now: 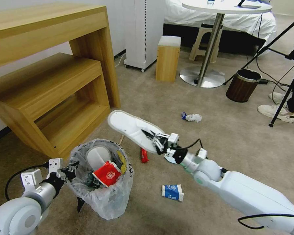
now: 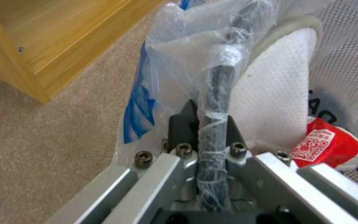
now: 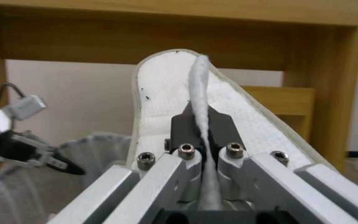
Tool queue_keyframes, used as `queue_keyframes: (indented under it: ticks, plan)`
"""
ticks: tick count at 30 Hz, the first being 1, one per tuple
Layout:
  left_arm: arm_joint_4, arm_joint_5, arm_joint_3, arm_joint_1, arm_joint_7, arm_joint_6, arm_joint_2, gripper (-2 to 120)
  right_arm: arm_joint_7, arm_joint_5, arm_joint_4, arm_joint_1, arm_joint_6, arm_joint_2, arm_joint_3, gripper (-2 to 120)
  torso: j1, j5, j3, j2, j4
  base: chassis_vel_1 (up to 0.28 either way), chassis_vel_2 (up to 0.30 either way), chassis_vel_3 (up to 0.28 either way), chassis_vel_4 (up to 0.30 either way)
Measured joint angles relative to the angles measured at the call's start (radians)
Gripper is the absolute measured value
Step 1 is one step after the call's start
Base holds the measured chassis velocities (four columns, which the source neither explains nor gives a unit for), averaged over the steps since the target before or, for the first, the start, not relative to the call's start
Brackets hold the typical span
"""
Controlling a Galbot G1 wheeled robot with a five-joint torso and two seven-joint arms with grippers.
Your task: Pick up the trash bin and place the garbage on the floor into it.
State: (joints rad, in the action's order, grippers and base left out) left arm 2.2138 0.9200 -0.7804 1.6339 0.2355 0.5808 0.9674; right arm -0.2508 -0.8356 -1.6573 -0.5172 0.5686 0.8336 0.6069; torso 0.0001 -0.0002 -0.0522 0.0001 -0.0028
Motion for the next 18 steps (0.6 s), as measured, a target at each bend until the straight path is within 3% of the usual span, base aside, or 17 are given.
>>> queue_keyframes:
  ticks: [18]
  plan:
    - [-0.015, -0.001, 0.006, -0.012, -0.003, -0.002, 0.012, 1, -0.025, 0.028, 0.141, 0.2, 0.036, 0.163, 0.211, 0, 0.0, -0.0001, 0.0, 0.0, 0.0, 0.0, 0.0, 0.0, 0.0]
